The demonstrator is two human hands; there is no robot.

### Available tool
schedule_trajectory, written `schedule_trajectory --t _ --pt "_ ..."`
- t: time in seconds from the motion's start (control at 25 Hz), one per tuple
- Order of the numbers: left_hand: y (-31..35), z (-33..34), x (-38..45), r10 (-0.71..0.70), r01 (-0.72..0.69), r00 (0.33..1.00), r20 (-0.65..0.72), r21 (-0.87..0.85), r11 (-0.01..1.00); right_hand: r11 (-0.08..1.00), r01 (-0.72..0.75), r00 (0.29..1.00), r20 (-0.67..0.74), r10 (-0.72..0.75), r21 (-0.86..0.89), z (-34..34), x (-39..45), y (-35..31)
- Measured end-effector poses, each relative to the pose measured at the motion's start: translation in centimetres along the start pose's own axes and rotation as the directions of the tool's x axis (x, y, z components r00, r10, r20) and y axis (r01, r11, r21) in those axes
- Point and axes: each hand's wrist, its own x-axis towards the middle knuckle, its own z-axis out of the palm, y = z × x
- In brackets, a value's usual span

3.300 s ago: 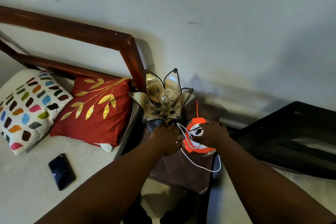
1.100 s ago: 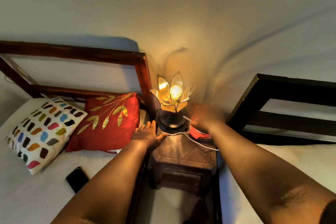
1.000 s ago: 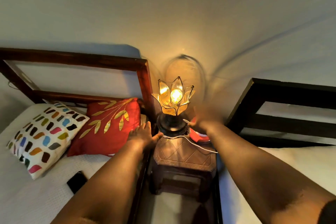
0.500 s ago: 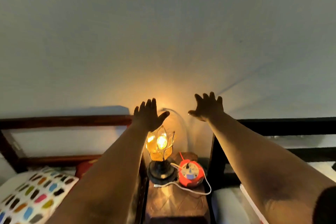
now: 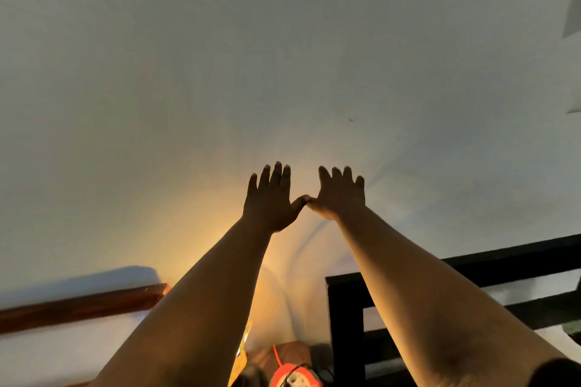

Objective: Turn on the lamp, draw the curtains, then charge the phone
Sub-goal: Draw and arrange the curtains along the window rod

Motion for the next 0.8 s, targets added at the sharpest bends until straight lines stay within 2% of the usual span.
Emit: schedule_trajectory --t 0.24,0.52,0.8 --pt "4.5 6.3 5.4 0.062 -0.066 0.993 0.097 0.032 0.997 0.993 -0.111 0.982 0.156 0.104 0.030 6.0 4.0 7.6" --pt "9.6 12.9 7.8 0.183 -0.197 0.957 0.223 0.043 0.979 0.986 -0.169 0.948 0.273 0.161 0.006 12.4 2.9 13.4" --pt "14.2 17.8 11.2 0.421 -0.438 0.870 0.259 0.010 0.899 0.907 -0.421 0.827 0.413 0.381 0.008 16.5 2.6 19.4"
